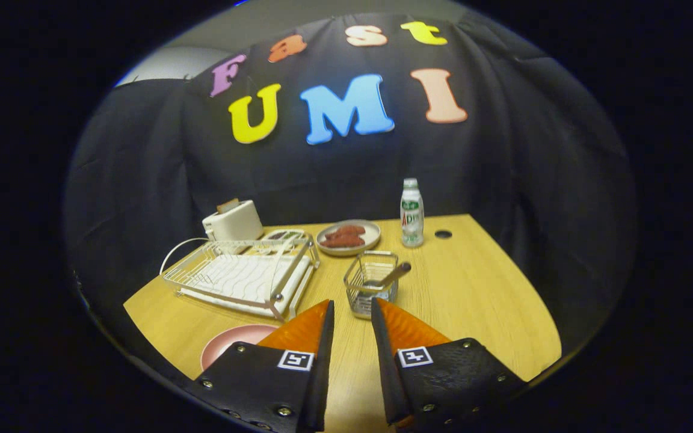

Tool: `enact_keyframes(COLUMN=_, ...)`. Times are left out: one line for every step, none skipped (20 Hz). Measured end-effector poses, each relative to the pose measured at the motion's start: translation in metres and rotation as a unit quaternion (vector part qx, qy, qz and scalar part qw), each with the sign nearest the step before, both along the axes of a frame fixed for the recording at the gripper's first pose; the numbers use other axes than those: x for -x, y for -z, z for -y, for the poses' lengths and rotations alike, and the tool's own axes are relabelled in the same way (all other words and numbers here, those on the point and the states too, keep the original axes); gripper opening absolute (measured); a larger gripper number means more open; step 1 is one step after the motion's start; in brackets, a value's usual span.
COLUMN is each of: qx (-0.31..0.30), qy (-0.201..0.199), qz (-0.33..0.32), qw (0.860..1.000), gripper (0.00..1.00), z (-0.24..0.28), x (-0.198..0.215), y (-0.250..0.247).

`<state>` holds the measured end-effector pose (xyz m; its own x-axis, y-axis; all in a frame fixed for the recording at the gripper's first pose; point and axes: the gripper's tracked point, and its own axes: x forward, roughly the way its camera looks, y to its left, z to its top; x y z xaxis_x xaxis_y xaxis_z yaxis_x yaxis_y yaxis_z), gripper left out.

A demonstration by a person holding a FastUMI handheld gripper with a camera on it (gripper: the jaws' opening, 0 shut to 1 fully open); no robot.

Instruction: Take the plate from the dish rack, then take the spoon from the basket and place it into the plate.

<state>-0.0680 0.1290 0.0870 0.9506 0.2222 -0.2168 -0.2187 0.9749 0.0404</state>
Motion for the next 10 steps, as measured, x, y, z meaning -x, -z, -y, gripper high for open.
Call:
enact_keyframes(qx=0.010, qy=0.004, qz=0.021, qw=1.000, gripper=0.37, z=0.005, x=-0.003, y=-0.006)
enact_keyframes(qx=0.018, qy=0.009, qz=0.033, qw=0.999, gripper=0.37, z=0.011, x=-0.007, y=-0.008)
enact_keyframes(qx=0.022, qy=0.013, qz=0.041, qw=0.999, gripper=0.36, z=0.015, x=-0.013, y=-0.008)
enact_keyframes(qx=0.021, qy=0.017, qz=0.048, qw=0.998, gripper=0.37, z=0.019, x=-0.019, y=-0.009)
enact_keyframes(qx=0.018, qy=0.020, qz=0.054, qw=0.998, gripper=0.37, z=0.024, x=-0.026, y=-0.009)
enact_keyframes(qx=0.019, qy=0.026, qz=0.058, qw=0.998, gripper=0.37, z=0.028, x=-0.032, y=-0.007)
enact_keyframes(qx=0.019, qy=0.029, qz=0.059, qw=0.998, gripper=0.37, z=0.031, x=-0.039, y=-0.003)
enact_keyframes(qx=0.018, qy=0.028, qz=0.059, qw=0.998, gripper=0.37, z=0.032, x=-0.045, y=-0.001)
enact_keyframes(qx=0.018, qy=0.031, qz=0.058, qw=0.998, gripper=0.37, z=0.034, x=-0.050, y=0.003)
enact_keyframes(qx=0.017, qy=0.031, qz=0.060, qw=0.998, gripper=0.37, z=0.036, x=-0.055, y=0.004)
